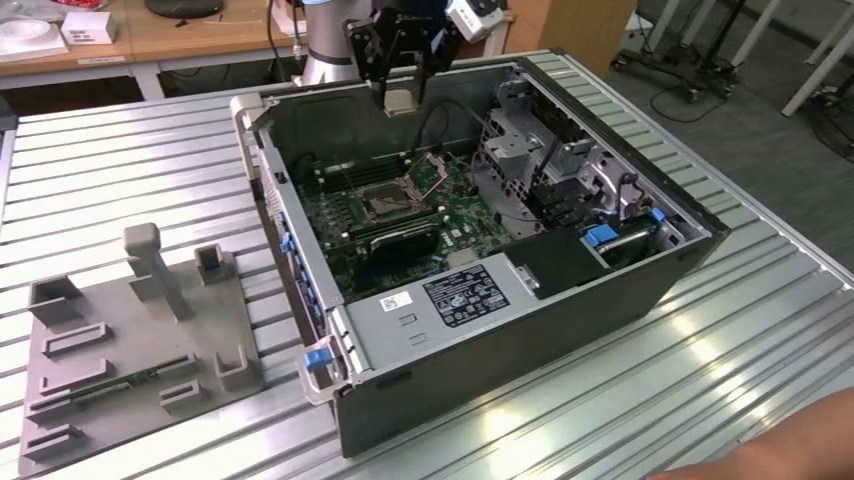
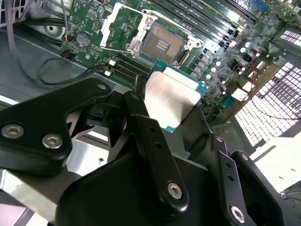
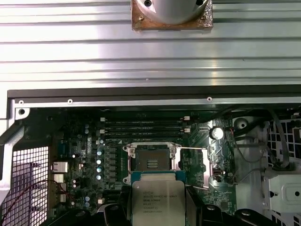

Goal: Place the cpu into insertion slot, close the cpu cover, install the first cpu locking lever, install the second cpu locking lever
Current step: 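Place the cpu into insertion slot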

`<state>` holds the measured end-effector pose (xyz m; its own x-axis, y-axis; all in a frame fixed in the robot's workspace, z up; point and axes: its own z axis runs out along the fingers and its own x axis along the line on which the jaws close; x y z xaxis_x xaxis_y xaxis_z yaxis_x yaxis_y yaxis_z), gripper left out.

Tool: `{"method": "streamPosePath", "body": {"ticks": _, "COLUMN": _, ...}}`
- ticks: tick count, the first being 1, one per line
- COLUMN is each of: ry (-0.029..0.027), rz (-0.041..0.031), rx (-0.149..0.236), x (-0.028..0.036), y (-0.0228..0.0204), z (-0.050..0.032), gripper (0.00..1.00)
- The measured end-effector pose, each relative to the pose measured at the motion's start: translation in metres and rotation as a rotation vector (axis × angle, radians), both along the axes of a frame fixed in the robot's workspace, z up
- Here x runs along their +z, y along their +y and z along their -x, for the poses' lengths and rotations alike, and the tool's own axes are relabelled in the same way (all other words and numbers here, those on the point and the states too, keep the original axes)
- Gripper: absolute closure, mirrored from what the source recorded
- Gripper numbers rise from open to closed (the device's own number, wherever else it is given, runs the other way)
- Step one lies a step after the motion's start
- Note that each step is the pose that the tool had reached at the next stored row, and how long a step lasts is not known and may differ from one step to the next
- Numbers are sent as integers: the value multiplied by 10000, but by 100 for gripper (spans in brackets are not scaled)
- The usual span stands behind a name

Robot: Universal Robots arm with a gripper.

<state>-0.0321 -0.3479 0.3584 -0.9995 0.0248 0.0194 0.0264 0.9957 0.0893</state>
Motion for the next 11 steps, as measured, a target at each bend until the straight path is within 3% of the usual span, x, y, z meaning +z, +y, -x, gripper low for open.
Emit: {"method": "streamPosePath", "body": {"ticks": 11, "ry": 0, "rz": -1, "rx": 0, "x": -20, "y": 0, "z": 1, "gripper": 46}}
